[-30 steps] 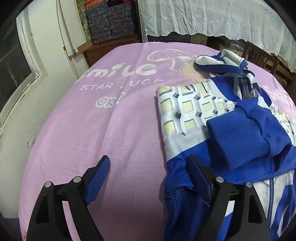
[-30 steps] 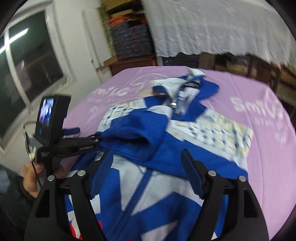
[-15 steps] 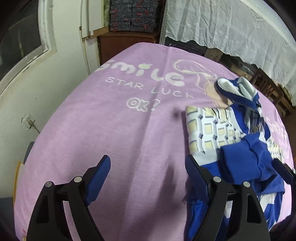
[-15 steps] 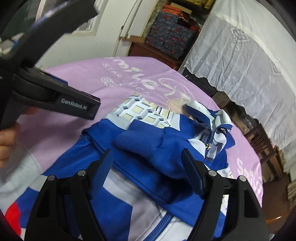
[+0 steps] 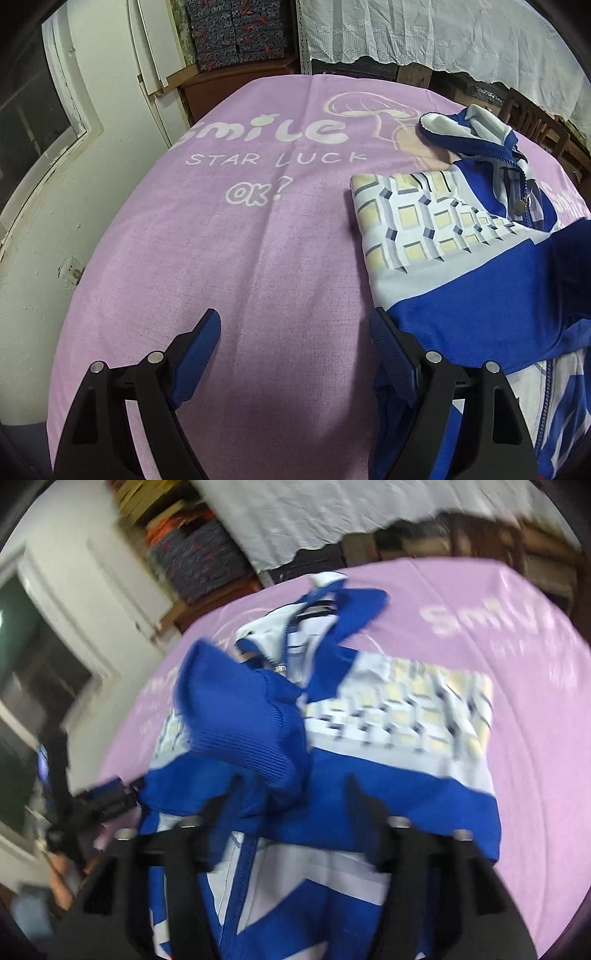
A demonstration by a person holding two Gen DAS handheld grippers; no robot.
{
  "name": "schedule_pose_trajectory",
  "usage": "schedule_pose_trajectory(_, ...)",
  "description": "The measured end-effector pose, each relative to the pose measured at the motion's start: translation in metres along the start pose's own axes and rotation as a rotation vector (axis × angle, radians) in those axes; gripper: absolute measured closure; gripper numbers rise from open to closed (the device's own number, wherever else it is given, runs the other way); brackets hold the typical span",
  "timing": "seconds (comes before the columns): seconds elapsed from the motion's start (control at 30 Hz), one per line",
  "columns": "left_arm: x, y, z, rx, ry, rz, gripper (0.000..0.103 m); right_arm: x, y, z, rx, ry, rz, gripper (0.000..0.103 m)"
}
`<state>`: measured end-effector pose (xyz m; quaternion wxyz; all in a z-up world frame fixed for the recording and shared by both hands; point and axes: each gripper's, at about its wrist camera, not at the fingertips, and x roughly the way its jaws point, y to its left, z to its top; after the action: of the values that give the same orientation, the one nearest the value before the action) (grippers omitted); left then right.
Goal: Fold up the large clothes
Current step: 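Grasp the folded blue cuff with the right tool and tuck it flat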
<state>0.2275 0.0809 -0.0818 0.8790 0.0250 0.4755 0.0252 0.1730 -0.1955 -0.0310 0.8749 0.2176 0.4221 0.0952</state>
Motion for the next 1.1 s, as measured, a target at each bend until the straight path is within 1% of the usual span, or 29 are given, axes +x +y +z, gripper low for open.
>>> schedule_pose_trajectory(0.07,0.001,-0.001,-0.001,0.002,0.001,0.006,0.02,0.001,-0.012,0.003,0.065,0.0,0.033,0.034)
schedule_pose_trajectory(0.17,0.004,-0.001,-0.001,0.003,0.003,0.015,0.019,0.008,-0.028,0.005,0.153,0.007,0.059,0.033)
schedule_pose_trajectory(0.2,0.005,-0.001,-0.001,0.003,0.001,0.016,0.019,0.009,-0.034,0.002,0.179,0.009,0.061,0.039)
schedule_pose_trajectory(0.23,0.004,-0.002,-0.001,0.004,0.0,0.017,0.019,0.011,-0.037,0.003,0.194,0.007,0.053,0.063)
schedule_pose_trajectory(0.27,0.004,-0.002,-0.001,0.008,-0.003,0.021,0.019,0.01,-0.039,0.003,0.192,-0.001,0.035,0.079)
schedule_pose_trajectory(0.3,0.004,-0.003,-0.001,0.01,-0.005,0.025,0.019,0.006,-0.038,0.003,0.188,-0.012,0.046,0.084)
schedule_pose_trajectory(0.37,0.004,-0.003,-0.002,0.012,-0.007,0.028,0.019,-0.004,-0.033,0.002,0.155,-0.039,0.039,0.084)
schedule_pose_trajectory(0.4,0.004,-0.004,-0.002,0.016,-0.008,0.036,0.018,-0.007,-0.031,0.002,0.131,-0.039,0.024,0.084)
schedule_pose_trajectory(0.47,0.003,-0.006,-0.003,0.026,-0.013,0.049,0.018,-0.002,-0.031,-0.001,0.104,-0.002,-0.028,0.083)
schedule_pose_trajectory(0.53,0.003,-0.008,-0.004,0.038,-0.022,0.067,0.016,0.011,-0.038,-0.008,0.089,0.054,-0.086,0.083)
schedule_pose_trajectory(0.57,0.003,-0.009,-0.004,0.042,-0.026,0.076,0.015,0.011,-0.04,-0.009,0.08,0.038,-0.081,0.084)
schedule_pose_trajectory(0.6,0.002,-0.01,-0.004,0.047,-0.029,0.083,0.015,0.008,-0.039,-0.01,0.063,0.039,-0.089,0.08)
schedule_pose_trajectory(0.63,0.002,-0.01,-0.004,0.047,-0.031,0.086,0.014,0.005,-0.038,-0.01,0.062,0.038,-0.095,0.073)
schedule_pose_trajectory(0.7,0.002,-0.008,-0.004,0.042,-0.026,0.08,0.015,-0.01,-0.038,-0.011,0.063,-0.005,-0.117,0.063)
schedule_pose_trajectory(0.73,0.001,-0.007,-0.004,0.036,-0.025,0.082,0.015,-0.017,-0.036,-0.011,0.056,-0.027,-0.135,0.061)
schedule_pose_trajectory(0.77,-0.001,-0.005,-0.003,0.03,-0.031,0.086,0.016,-0.03,-0.033,-0.01,0.036,-0.068,-0.161,0.061)
schedule_pose_trajectory(0.83,-0.014,-0.004,-0.003,0.021,-0.08,0.082,0.016,-0.042,-0.029,-0.007,0.018,-0.11,-0.174,0.061)
schedule_pose_trajectory(0.87,-0.023,-0.004,-0.002,0.018,-0.113,0.069,0.016,-0.046,-0.025,-0.003,0.006,-0.122,-0.163,0.061)
schedule_pose_trajectory(0.9,-0.036,-0.007,-0.002,0.017,-0.157,0.042,0.016,-0.046,-0.023,0.001,-0.004,-0.118,-0.152,0.061)
schedule_pose_trajectory(0.93,-0.044,-0.011,-0.001,0.019,-0.181,0.013,0.016,-0.044,-0.02,0.005,-0.015,-0.112,-0.147,0.061)
schedule_pose_trajectory(0.97,-0.052,-0.02,0.001,0.033,-0.197,-0.049,0.016,-0.039,-0.016,0.01,-0.029,-0.104,-0.148,0.061)
schedule_pose_trajectory(1.03,-0.058,-0.038,0.005,0.073,-0.187,-0.141,0.016,-0.027,-0.011,0.016,-0.048,-0.08,-0.141,0.061)
schedule_pose_trajectory(1.07,-0.058,-0.051,0.007,0.105,-0.177,-0.166,0.016,-0.02,-0.009,0.018,-0.051,-0.065,-0.136,0.061)
schedule_pose_trajectory(1.1,-0.057,-0.062,0.008,0.129,-0.171,-0.174,0.016,-0.013,-0.007,0.019,-0.049,-0.049,-0.133,0.061)
